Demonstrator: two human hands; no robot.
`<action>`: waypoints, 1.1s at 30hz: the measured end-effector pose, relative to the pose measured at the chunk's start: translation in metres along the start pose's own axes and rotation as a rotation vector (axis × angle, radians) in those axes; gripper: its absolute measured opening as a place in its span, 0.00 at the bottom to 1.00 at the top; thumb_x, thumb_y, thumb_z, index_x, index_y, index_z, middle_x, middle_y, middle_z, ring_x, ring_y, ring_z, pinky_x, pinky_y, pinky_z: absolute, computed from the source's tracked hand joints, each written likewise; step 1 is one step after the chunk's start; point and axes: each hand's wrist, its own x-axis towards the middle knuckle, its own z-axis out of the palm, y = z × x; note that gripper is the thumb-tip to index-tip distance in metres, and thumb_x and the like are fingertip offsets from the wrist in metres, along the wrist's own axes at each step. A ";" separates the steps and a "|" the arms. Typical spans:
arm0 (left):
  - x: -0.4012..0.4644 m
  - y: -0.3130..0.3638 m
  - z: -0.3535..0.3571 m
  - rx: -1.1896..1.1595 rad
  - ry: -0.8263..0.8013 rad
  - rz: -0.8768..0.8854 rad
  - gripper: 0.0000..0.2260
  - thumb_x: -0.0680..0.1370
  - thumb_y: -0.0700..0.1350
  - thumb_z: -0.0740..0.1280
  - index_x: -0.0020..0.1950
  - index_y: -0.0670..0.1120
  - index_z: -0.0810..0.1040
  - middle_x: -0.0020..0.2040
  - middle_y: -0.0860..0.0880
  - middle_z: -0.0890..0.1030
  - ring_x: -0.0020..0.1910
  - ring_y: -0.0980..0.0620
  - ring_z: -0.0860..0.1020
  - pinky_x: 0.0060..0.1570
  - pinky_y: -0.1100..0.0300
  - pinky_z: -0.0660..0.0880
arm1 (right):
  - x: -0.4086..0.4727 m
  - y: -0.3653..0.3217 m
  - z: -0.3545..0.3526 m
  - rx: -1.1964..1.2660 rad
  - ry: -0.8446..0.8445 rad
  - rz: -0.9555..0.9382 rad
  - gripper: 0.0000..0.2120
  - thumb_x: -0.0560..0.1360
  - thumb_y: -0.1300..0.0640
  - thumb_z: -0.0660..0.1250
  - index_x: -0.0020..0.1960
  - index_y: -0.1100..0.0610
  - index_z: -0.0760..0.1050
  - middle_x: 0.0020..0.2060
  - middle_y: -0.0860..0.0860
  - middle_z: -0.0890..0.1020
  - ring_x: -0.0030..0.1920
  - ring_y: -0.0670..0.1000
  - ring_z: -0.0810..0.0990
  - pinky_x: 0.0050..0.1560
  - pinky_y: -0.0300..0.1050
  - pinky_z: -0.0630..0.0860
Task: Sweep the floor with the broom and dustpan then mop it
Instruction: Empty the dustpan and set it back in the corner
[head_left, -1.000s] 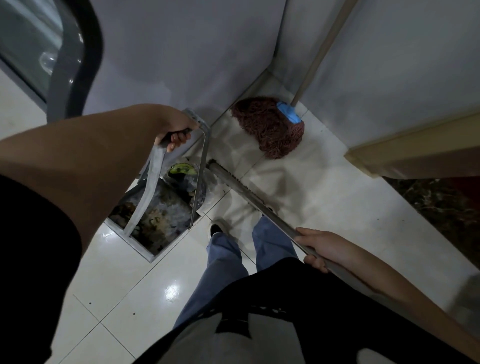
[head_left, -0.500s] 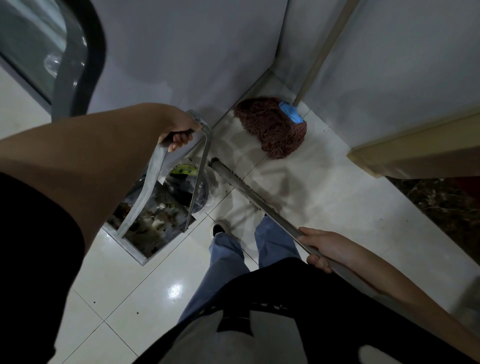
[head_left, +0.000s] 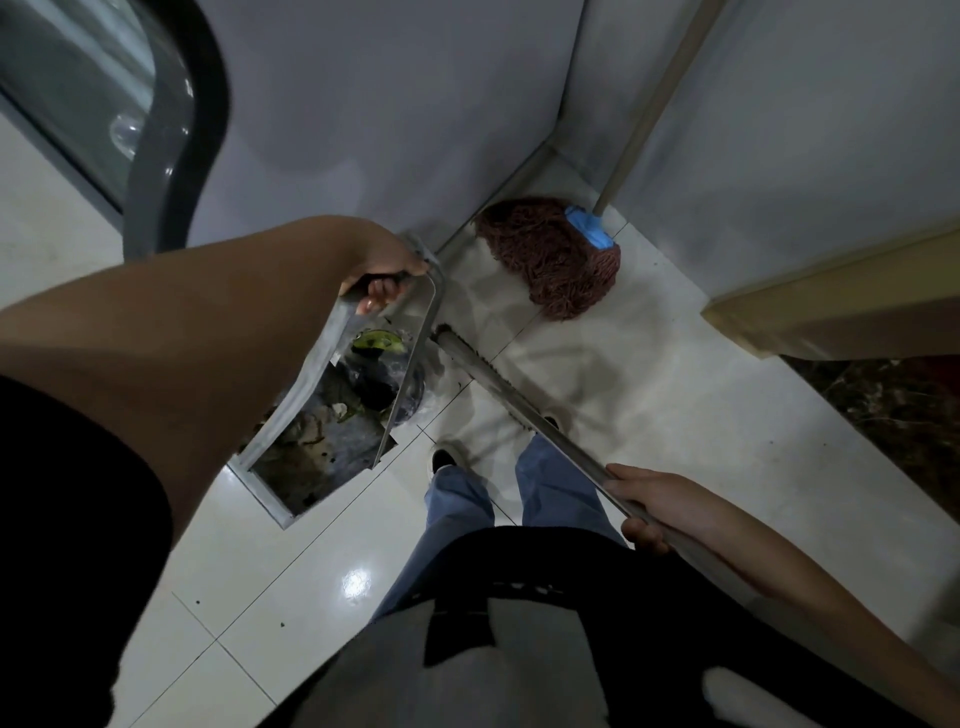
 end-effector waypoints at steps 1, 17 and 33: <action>0.000 0.000 -0.001 0.008 0.004 0.001 0.20 0.82 0.51 0.53 0.32 0.46 0.63 0.17 0.53 0.62 0.14 0.57 0.59 0.20 0.69 0.57 | 0.001 0.001 -0.001 -0.001 -0.001 -0.004 0.07 0.81 0.62 0.55 0.46 0.55 0.70 0.14 0.51 0.65 0.11 0.44 0.61 0.14 0.27 0.58; -0.009 -0.015 -0.003 0.055 0.024 -0.013 0.21 0.82 0.53 0.53 0.31 0.46 0.62 0.17 0.53 0.60 0.14 0.57 0.57 0.18 0.70 0.57 | -0.004 -0.002 0.002 0.060 0.017 -0.029 0.11 0.81 0.62 0.53 0.43 0.53 0.69 0.19 0.54 0.64 0.10 0.44 0.60 0.14 0.26 0.57; -0.016 0.004 0.006 0.035 0.018 0.041 0.20 0.82 0.51 0.54 0.32 0.46 0.62 0.16 0.53 0.60 0.13 0.58 0.57 0.16 0.72 0.57 | -0.004 0.005 0.001 -0.015 0.010 -0.078 0.12 0.81 0.64 0.54 0.62 0.59 0.70 0.12 0.49 0.66 0.10 0.42 0.63 0.12 0.30 0.58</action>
